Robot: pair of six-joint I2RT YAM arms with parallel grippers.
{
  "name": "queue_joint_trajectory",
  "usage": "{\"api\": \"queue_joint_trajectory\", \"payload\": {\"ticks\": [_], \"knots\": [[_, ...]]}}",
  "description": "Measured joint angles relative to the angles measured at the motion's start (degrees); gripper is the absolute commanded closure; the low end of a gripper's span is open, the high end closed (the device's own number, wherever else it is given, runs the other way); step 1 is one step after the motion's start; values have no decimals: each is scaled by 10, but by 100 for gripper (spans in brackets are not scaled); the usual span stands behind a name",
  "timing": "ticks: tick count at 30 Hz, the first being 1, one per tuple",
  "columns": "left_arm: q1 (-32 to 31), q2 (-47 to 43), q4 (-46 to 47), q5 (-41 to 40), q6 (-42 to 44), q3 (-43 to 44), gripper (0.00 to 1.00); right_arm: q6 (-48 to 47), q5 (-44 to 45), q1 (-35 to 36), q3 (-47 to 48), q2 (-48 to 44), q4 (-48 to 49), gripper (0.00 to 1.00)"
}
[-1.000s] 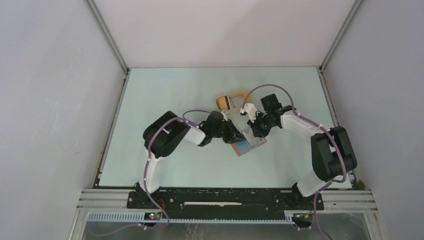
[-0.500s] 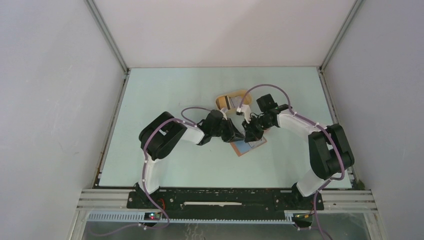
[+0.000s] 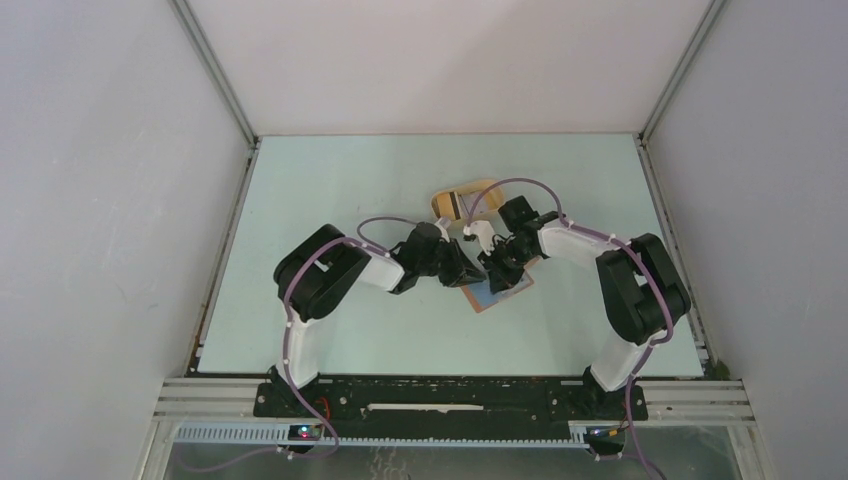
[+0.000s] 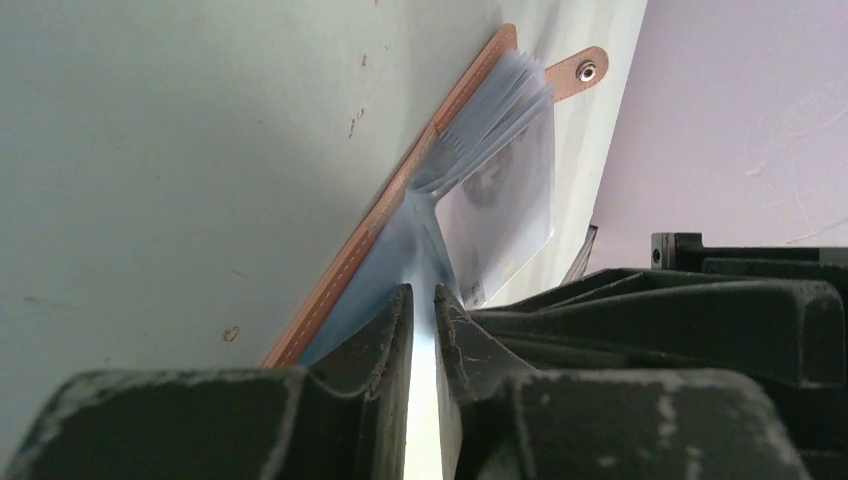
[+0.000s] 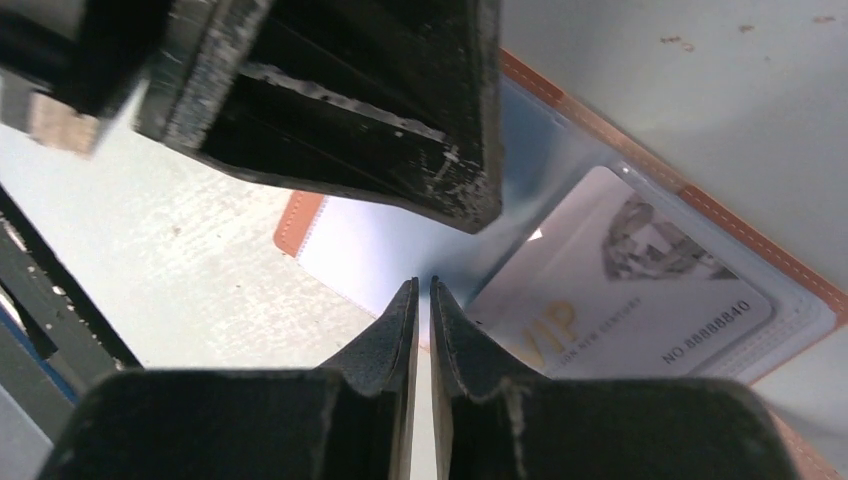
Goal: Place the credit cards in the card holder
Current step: Insert the credit card into the card holder.
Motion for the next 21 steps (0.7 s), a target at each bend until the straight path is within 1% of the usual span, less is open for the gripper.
{"api": "queue_joint_trajectory", "payload": {"ticks": [6, 11, 16, 21], "knots": [[3, -1, 11, 0, 0, -8, 81, 11, 40, -7, 0, 0, 6, 85], [3, -1, 15, 0, 0, -10, 81, 16, 47, -23, 2, -2, 8, 84], [3, -4, 14, 0, 7, -10, 80, 11, 2, -54, 2, -14, 1, 83], [3, -33, -18, -14, 38, -10, 78, 3, -59, -87, 2, -52, -11, 82]]}}
